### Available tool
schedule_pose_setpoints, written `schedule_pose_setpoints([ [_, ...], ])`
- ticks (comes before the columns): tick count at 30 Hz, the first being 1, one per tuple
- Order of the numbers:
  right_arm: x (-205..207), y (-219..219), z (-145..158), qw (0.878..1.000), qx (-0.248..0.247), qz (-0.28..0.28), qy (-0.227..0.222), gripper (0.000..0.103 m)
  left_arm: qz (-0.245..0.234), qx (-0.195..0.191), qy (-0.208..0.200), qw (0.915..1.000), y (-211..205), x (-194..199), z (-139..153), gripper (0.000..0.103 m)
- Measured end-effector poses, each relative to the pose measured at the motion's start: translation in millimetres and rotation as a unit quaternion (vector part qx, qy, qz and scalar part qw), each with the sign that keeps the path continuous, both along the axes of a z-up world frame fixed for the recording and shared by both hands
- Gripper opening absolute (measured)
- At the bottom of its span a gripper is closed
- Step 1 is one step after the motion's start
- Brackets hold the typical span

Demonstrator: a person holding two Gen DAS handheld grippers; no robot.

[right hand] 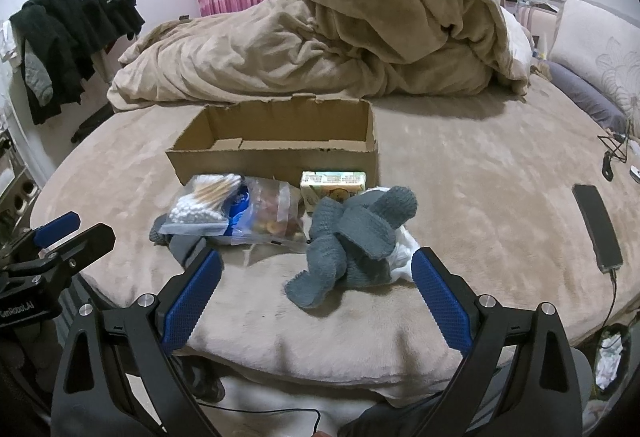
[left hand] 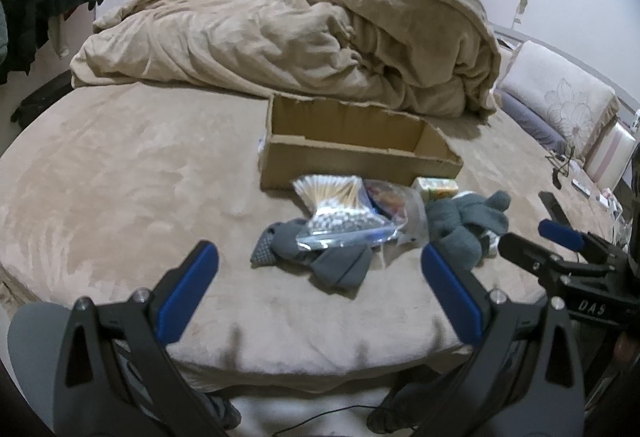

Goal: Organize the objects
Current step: 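Grasp the cotton swab bag with the left tool while the right grasps grey socks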

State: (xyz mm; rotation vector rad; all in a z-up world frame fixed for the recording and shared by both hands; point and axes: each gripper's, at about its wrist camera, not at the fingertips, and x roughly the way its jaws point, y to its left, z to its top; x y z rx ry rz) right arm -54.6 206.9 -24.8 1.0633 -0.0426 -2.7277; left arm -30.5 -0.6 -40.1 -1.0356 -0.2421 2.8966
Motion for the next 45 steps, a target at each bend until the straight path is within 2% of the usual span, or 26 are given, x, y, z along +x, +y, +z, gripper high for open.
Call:
schedule_pose_setpoints([
  [10, -21, -3, -28, 1.0, -0.001, 0.012, -0.026, 0.096, -0.008, -0.007, -0.033, 0.9994, 2, -27, -36, 0.101],
  [22, -52, 4, -49, 0.999, 0.006, 0.001, -0.033, 0.091, -0.024, -0.019, -0.028, 0.9992, 13, -66, -40, 0.101],
  [26, -61, 0, -54, 0.999, 0.007, 0.018, -0.029, 0.083, -0.026, -0.019, -0.024, 0.9992, 17, -81, -41, 0.101],
  [27, -63, -1, -55, 0.999, 0.009, 0.022, -0.028, 0.081, -0.028, -0.019, -0.024, 0.9991, 18, -85, -42, 0.099],
  [29, -65, -5, -60, 0.999, 0.012, 0.033, -0.028, 0.068, -0.03, -0.021, -0.028, 0.9989, 20, -93, -45, 0.092],
  [30, -65, -7, -63, 0.999, 0.015, 0.037, -0.029, 0.065, -0.031, -0.018, -0.031, 0.9989, 21, -96, -47, 0.086],
  [32, -64, -10, -68, 0.998, 0.024, 0.05, -0.03, 0.049, -0.033, -0.012, -0.037, 0.9987, 21, -102, -52, 0.075],
  [34, -63, -10, -71, 0.998, 0.018, 0.058, -0.028, 0.045, -0.039, -0.003, -0.045, 0.9982, 23, -105, -58, 0.061],
  [35, -62, -9, -70, 0.998, 0.016, 0.062, -0.025, 0.043, -0.042, -0.002, -0.048, 0.9979, 24, -106, -60, 0.059],
  [38, -59, -8, -66, 0.998, 0.014, 0.066, -0.018, 0.038, -0.047, -0.011, -0.045, 0.9978, 29, -103, -61, 0.055],
  [45, -45, 0, -43, 0.998, 0.012, 0.056, 0.013, 0.038, -0.044, 0.012, -0.042, 0.9981, 19, -94, -53, 0.049],
])
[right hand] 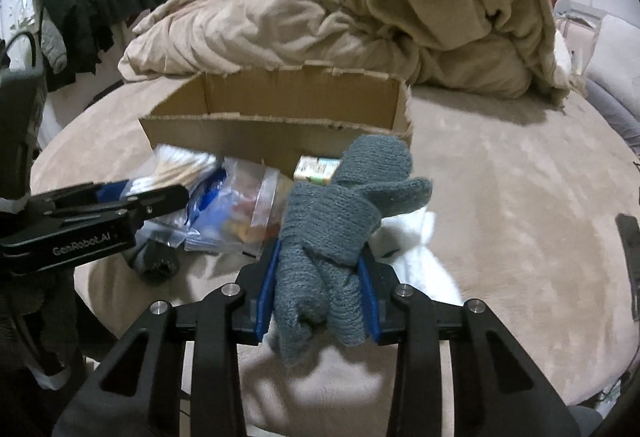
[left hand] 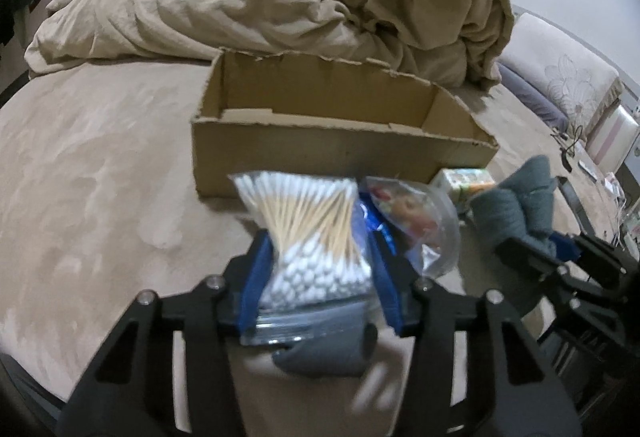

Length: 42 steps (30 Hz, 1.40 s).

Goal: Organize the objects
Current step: 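Grasp the cotton swab bag with the left tool while the right grasps grey socks, then carry the swab bag and grey socks into the cardboard box and release both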

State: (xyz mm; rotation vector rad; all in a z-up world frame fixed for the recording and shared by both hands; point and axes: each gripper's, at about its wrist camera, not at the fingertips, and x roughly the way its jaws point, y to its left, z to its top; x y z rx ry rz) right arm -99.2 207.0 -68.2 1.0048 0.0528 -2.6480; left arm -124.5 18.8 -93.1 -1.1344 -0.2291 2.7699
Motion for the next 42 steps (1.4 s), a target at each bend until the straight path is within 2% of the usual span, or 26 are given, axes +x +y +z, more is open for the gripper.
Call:
schedule_pose_setpoints([
  [6, 14, 9, 30, 0.999, -0.019, -0.001, 0.028, 0.038, 0.001, 0.009, 0.015, 0.9998, -3, 13, 13, 0.042],
  [9, 18, 12, 42, 0.999, -0.022, -0.001, 0.042, 0.038, -0.003, -0.004, 0.015, 0.9999, -1, 14, 12, 0.042],
  [12, 19, 11, 46, 0.999, -0.022, -0.002, 0.046, 0.038, -0.015, -0.026, -0.013, 0.9995, 5, 2, -4, 0.046],
  [15, 21, 11, 45, 0.999, -0.025, -0.001, 0.042, 0.038, -0.019, -0.037, -0.014, 0.999, 8, -4, -11, 0.053],
  [18, 23, 10, 46, 0.999, -0.026, -0.001, 0.041, 0.038, -0.022, -0.033, -0.013, 0.9991, 8, -7, -13, 0.052],
  [20, 24, 12, 48, 0.999, -0.028, -0.002, 0.042, 0.038, -0.02, -0.025, -0.012, 0.9994, 5, -6, -11, 0.047],
  [22, 24, 13, 50, 0.999, -0.03, -0.004, 0.043, 0.038, -0.022, -0.023, -0.004, 0.9995, 5, -2, -5, 0.043],
  [26, 25, 15, 55, 0.998, -0.034, -0.004, 0.046, 0.038, -0.019, -0.004, 0.005, 0.9998, -1, 7, 11, 0.042],
  [33, 24, 14, 75, 0.997, -0.041, 0.008, 0.069, 0.038, -0.027, 0.025, 0.04, 0.9985, -4, 21, 62, 0.042],
  [39, 5, 13, 101, 0.993, -0.037, 0.012, 0.109, 0.038, -0.039, 0.04, 0.071, 0.9959, -2, 7, 98, 0.042],
  [42, -9, 12, 113, 0.991, -0.034, 0.014, 0.127, 0.039, -0.039, 0.035, 0.087, 0.9948, -1, -9, 111, 0.043],
])
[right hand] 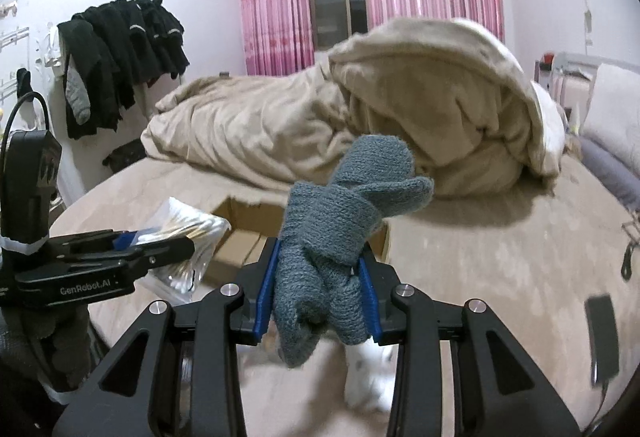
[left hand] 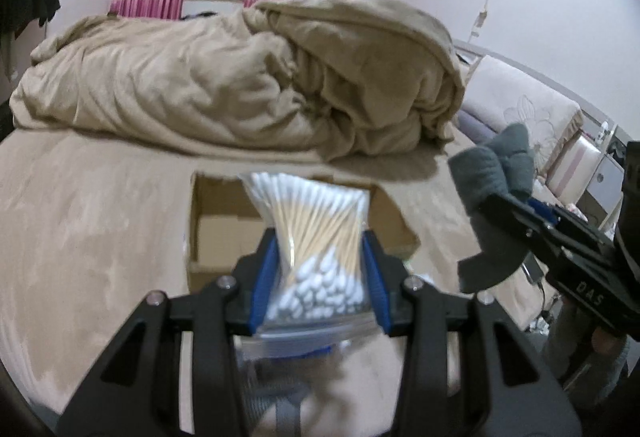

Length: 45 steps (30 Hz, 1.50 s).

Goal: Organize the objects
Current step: 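Carry the swab bag and grey socks into the cardboard box and release both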

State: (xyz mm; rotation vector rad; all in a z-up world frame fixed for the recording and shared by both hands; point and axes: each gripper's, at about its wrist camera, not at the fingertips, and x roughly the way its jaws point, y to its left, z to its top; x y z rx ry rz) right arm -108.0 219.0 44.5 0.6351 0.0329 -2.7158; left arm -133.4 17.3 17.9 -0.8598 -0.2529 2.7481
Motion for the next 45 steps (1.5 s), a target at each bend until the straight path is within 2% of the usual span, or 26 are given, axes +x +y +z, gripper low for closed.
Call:
schedule_pose_setpoints([
  [4, -31, 3, 2, 1.0, 0.005, -0.003, 0.005, 0.039, 0.002, -0.018, 0.014, 0.9997, 5, -27, 7, 0.043],
  [9, -72, 7, -16, 1.0, -0.012, -0.003, -0.023, 0.039, -0.008, -0.033, 0.007, 0.9994, 15, -64, -9, 0.043],
  [13, -94, 2, -40, 0.999, -0.018, 0.003, -0.048, 0.039, -0.029, -0.036, -0.019, 0.9987, 24, -88, -36, 0.043],
  [18, -117, -10, -68, 0.997, -0.012, 0.02, -0.075, 0.039, -0.028, -0.04, -0.053, 0.9974, 24, -108, -70, 0.043],
  [23, -131, -15, -93, 0.994, -0.012, 0.022, -0.109, 0.039, -0.021, -0.039, -0.088, 0.9951, 19, -123, -93, 0.043],
  [27, -133, -13, -98, 0.993, -0.01, 0.014, -0.118, 0.041, -0.014, -0.04, -0.099, 0.9942, 15, -127, -100, 0.044],
  [29, -133, -12, -96, 0.993, -0.011, 0.007, -0.115, 0.053, -0.01, -0.036, -0.098, 0.9945, 13, -127, -99, 0.046],
  [32, -131, -8, -96, 0.993, -0.019, 0.004, -0.113, 0.064, -0.006, -0.039, -0.091, 0.995, 12, -123, -92, 0.054],
  [33, -130, -7, -95, 0.994, -0.019, 0.002, -0.11, 0.065, -0.005, -0.035, -0.087, 0.9956, 11, -120, -88, 0.057],
  [36, -125, -3, -87, 0.995, -0.023, -0.004, -0.098, 0.07, -0.006, -0.03, -0.075, 0.9967, 11, -111, -74, 0.059],
  [38, -117, -1, -79, 0.996, -0.024, -0.009, -0.086, 0.076, -0.006, -0.031, -0.067, 0.9972, 11, -104, -64, 0.064],
  [39, -113, 0, -74, 0.996, -0.023, -0.012, -0.081, 0.077, -0.006, -0.03, -0.063, 0.9976, 12, -99, -57, 0.07],
  [42, -97, 1, -55, 0.998, -0.014, -0.02, -0.063, 0.079, -0.01, -0.024, -0.041, 0.9988, 11, -80, -34, 0.072],
  [45, -79, 2, -36, 0.998, -0.015, -0.024, -0.049, 0.082, -0.007, -0.022, -0.02, 0.9995, 11, -59, -11, 0.081],
])
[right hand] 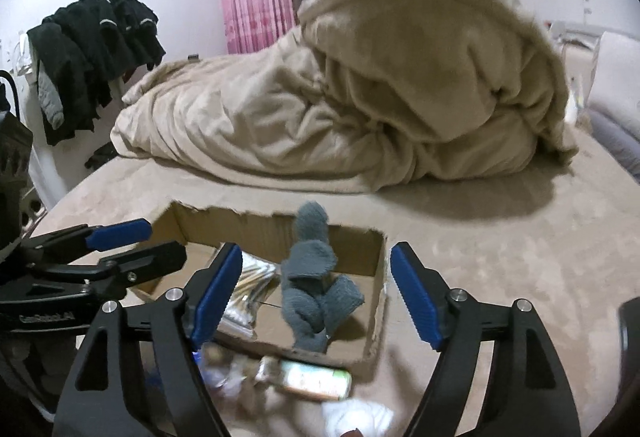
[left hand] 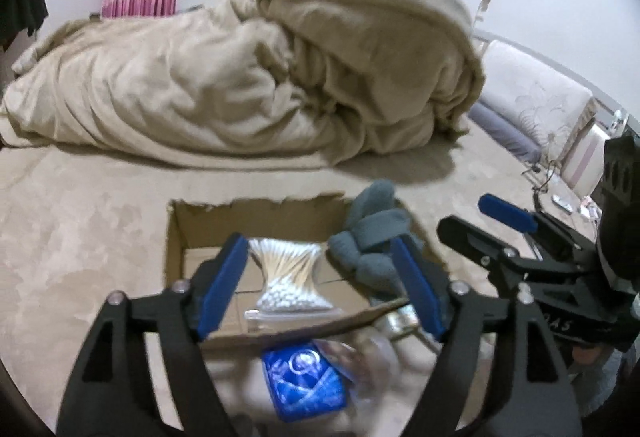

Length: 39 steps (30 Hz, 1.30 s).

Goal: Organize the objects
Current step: 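Carry the swab bag and grey socks into the cardboard box and release both, then grasp the grey gloves with the left tool while the right grasps the white towel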

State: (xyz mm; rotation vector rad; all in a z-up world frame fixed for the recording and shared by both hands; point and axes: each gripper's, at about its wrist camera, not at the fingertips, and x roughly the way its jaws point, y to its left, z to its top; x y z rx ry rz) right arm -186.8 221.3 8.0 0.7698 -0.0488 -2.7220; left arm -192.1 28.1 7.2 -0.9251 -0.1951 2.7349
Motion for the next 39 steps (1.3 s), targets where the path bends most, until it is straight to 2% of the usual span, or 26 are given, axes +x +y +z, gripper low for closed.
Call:
schedule_pose_setpoints([
  [2, 14, 0, 13, 1.0, 0.001, 0.001, 0.007, 0.085, 0.004, 0.004, 0.008, 1.0, -3, 13, 10, 0.083],
  [6, 42, -1, 34, 1.0, 0.002, 0.011, 0.019, 0.086, 0.013, 0.007, 0.018, 0.9997, -9, 40, 26, 0.09],
  [11, 72, 3, 52, 0.999, 0.005, 0.016, 0.035, 0.086, 0.032, 0.007, 0.026, 0.9991, -20, 76, 37, 0.091],
  [20, 119, 7, 57, 0.999, 0.015, 0.027, 0.041, 0.086, 0.035, 0.009, 0.012, 0.9993, -26, 119, 23, 0.092],
  [23, 130, 6, 49, 0.998, 0.026, 0.038, 0.035, 0.086, 0.037, 0.013, -0.001, 0.9992, -27, 128, 12, 0.092],
  [28, 127, 11, 25, 0.999, 0.024, 0.037, 0.001, 0.086, 0.036, 0.012, -0.036, 0.9986, -24, 128, -13, 0.092],
  [39, 87, 21, -48, 0.997, 0.041, 0.009, -0.071, 0.086, 0.043, -0.016, -0.099, 0.9941, -21, 106, -84, 0.092],
])
